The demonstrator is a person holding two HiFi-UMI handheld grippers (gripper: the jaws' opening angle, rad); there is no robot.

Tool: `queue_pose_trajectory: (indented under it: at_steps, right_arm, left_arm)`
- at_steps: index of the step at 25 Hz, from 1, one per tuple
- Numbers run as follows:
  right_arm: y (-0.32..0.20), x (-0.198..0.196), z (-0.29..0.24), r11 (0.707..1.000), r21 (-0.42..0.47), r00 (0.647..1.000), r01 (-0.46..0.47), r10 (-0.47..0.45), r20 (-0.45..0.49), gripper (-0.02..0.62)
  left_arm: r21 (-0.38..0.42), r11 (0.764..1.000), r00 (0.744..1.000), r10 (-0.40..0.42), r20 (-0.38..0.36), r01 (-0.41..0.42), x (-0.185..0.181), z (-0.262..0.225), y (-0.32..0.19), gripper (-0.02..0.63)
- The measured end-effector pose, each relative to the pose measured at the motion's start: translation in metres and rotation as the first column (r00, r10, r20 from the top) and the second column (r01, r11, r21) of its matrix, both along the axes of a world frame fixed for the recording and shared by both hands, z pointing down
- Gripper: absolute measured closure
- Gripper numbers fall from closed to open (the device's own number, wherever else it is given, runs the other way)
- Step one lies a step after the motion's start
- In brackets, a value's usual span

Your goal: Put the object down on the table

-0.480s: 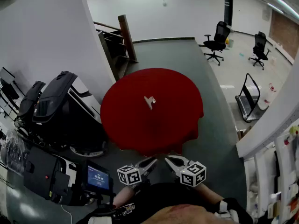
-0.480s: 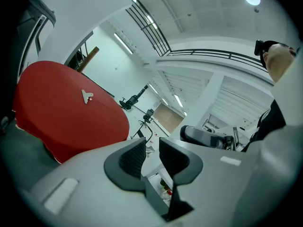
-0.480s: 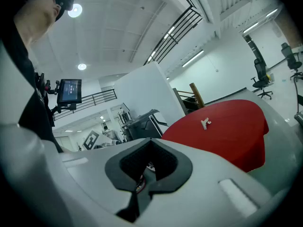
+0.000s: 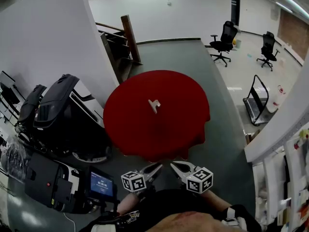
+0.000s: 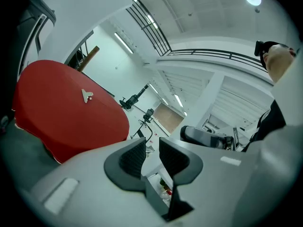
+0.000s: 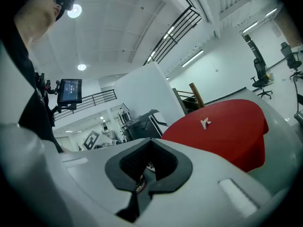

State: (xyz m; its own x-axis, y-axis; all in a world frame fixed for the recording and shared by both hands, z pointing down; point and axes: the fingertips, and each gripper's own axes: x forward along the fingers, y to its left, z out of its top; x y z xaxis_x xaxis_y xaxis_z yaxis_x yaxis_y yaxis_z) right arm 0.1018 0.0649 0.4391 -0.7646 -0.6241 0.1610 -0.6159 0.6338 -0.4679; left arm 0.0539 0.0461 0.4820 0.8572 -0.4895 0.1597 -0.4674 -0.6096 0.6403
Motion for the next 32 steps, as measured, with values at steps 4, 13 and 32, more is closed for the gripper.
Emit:
queue_pose_trajectory:
  at_steps: [4, 13, 32]
  right_arm:
    - [0.005, 0.002, -0.007, 0.999, 0.028, 1.000, 0.017, -0.017, -0.001, 0.592]
    - [-0.029, -0.003, -0.004, 0.997, 0.075, 1.000, 0.001, -0.002, 0.003, 0.592]
    - [-0.173, -0.176, 0.018, 0.998, -0.061, 0.995, -0.003, -0.004, -0.103, 0.571]
  left_arm:
    - [-0.008, 1.000, 1.000, -0.006, 0.000, 0.006, 0.005, 0.001, 0.004, 0.513]
    - [0.061, 0.998, 0.999, -0.033, 0.010, 0.033, -0.015, 0.002, -0.030, 0.514]
    - [-0.051, 0.985, 0.984, -0.165, -0.063, 0.162, -0.220, 0.025, -0.117, 0.514]
